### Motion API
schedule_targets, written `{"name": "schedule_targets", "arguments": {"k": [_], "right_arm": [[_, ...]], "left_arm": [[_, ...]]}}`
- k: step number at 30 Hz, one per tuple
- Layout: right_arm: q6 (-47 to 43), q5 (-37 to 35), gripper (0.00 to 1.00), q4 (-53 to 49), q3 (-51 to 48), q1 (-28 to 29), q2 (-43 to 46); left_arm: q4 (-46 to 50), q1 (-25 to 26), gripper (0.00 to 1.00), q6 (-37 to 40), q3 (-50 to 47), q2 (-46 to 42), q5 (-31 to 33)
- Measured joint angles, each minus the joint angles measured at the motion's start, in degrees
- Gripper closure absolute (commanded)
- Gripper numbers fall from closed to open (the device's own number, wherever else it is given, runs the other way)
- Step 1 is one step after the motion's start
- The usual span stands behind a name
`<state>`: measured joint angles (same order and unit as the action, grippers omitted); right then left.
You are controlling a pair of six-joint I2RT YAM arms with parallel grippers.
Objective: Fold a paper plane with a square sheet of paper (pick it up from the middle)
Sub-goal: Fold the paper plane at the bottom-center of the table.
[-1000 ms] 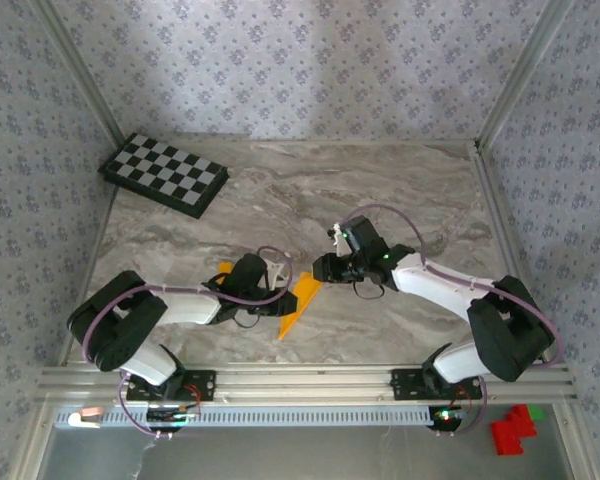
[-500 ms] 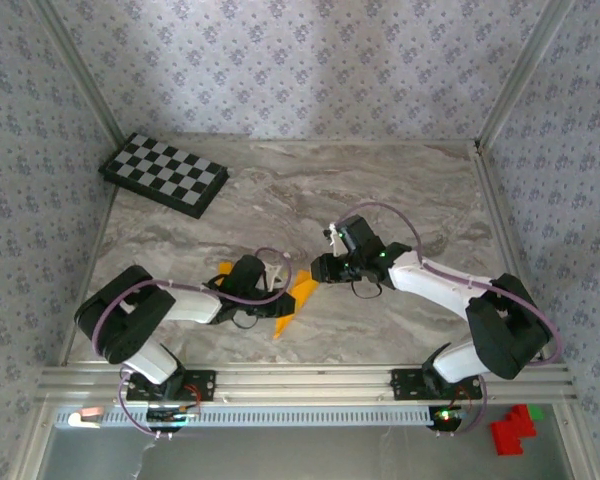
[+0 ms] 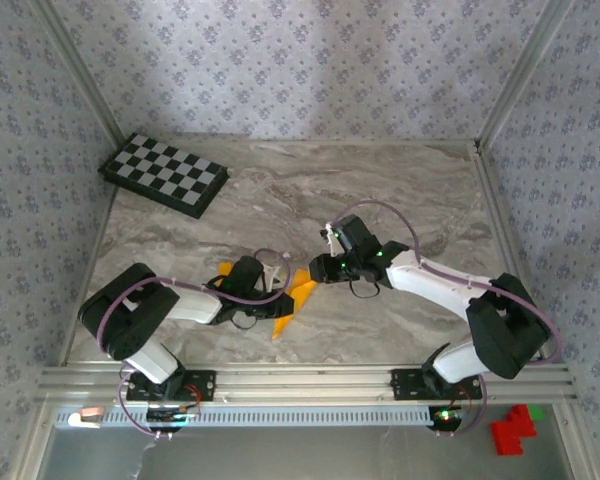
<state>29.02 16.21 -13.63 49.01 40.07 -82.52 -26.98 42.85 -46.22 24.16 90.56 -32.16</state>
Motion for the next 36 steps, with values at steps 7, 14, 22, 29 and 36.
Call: {"name": "schedule_targets", "arguments": {"k": [7, 14, 22, 29, 36], "right_arm": [[-0.3, -0.2, 0.67, -0.2, 0.0, 0.5, -0.7], [-1.9, -0.2, 0.68, -0.4, 0.0, 1.7, -0.9], [-3.2, -0.2, 0.69, -0.3, 0.1, 3.0, -1.4], [-4.7, -0.2, 0.7, -0.3, 0.9, 4.9, -3.7], [-5.8, 0.0, 0.73, 0.1, 1.3, 6.3, -5.4]], "left_arm": [[-0.1, -0.7, 1.0, -0.9, -0.1, 0.0, -0.4], [-1.5, -0.9, 1.0, -4.3, -0.1, -0.1, -2.8], [-3.3, -0.9, 1.0, -7.2, -0.1, -1.3, -4.0], [-7.1, -1.4, 1.0, -10.6, -1.6, -0.8, -5.7], [-11.5, -2.7, 1.0, -14.0, -3.7, 0.9, -7.3]]}}
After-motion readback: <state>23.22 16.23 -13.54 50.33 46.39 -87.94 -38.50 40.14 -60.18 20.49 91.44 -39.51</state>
